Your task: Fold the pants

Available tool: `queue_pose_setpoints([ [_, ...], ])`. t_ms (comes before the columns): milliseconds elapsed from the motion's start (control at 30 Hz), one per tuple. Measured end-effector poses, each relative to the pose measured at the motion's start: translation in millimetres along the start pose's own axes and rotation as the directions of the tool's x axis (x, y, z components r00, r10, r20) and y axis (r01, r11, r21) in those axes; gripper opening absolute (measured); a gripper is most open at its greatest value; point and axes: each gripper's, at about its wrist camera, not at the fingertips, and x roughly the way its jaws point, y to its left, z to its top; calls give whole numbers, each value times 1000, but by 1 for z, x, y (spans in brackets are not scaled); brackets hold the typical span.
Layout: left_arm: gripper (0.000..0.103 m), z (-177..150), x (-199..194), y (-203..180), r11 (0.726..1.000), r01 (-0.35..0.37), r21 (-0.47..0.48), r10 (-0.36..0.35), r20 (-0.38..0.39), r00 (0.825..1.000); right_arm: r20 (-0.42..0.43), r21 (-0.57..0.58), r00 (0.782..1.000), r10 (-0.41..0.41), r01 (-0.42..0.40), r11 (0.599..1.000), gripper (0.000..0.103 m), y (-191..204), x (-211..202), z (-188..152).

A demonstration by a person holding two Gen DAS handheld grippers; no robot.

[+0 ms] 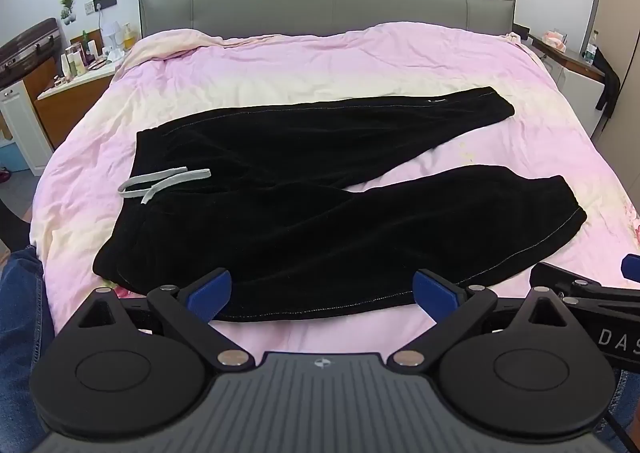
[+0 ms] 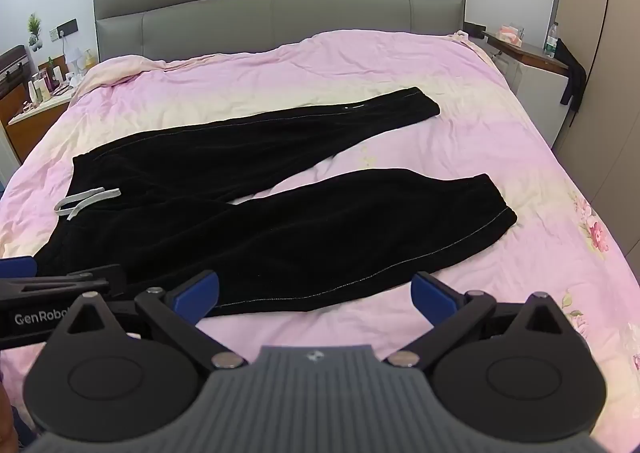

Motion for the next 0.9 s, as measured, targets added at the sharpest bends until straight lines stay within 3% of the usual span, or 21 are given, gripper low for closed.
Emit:
queue_pose_setpoints([
  [900,103,-1,-1,-3,1000,-6,9,6,6,1000,6,-1,1000,-7,7,1000,98,-1,-1,-1],
])
